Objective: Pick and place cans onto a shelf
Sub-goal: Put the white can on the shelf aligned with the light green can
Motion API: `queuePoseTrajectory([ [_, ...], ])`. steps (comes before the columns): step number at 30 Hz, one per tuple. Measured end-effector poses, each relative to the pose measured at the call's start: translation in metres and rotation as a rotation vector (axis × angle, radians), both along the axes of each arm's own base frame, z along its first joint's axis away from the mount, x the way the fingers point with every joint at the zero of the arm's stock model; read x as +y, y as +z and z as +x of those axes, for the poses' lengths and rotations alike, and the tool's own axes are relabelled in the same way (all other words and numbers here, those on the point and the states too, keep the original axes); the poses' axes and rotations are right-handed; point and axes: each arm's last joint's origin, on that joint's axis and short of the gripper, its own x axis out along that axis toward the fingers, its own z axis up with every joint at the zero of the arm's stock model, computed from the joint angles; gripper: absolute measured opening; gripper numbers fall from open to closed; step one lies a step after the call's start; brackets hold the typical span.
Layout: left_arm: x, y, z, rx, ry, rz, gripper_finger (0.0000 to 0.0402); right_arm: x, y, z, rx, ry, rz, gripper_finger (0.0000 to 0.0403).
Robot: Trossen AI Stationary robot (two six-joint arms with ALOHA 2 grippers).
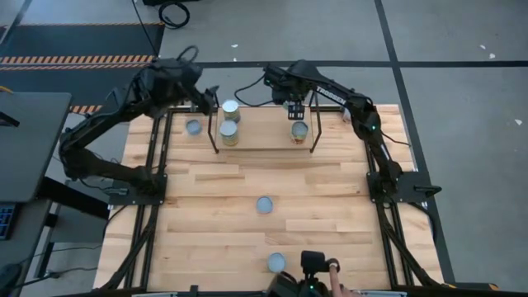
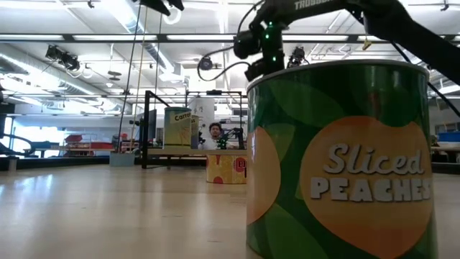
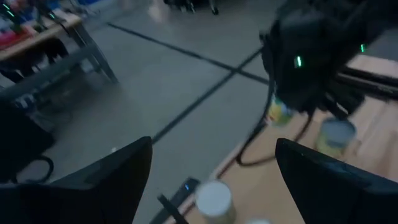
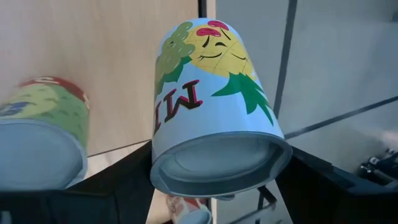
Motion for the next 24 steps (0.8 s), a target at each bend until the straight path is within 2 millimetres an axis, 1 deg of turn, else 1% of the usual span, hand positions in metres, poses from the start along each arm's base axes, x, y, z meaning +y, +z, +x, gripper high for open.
queuePoseTrajectory([
  [5, 0.011, 0.005, -0.004, -0.013, 0.024, 0.055, 0.0347, -0.010, -0.012, 0.000, 0.017, -0.018, 0.038, 0.0292],
  [10, 0.014, 0.005, -0.006, 0.019, 0.028, 0.076, 0.0347, -0.010, -0.017, -0.001, 0.040, -0.007, 0.055, 0.0292],
  [12, 0.014, 0.004, -0.006, 0.026, -0.001, 0.074, 0.0347, -0.009, -0.020, -0.001, 0.049, -0.006, 0.061, 0.0292],
  [16, 0.011, 0.001, -0.005, 0.037, -0.085, 0.027, 0.0347, -0.004, -0.027, 0.001, 0.101, 0.007, 0.039, 0.0292],
  [19, 0.009, -0.003, -0.005, 0.063, -0.128, -0.009, 0.0347, 0.004, -0.027, 0.006, 0.133, 0.025, -0.008, 0.0292],
  [24, 0.007, -0.006, -0.005, 0.093, -0.199, -0.035, 0.0347, 0.017, -0.027, 0.014, 0.130, 0.051, -0.014, 0.0292],
])
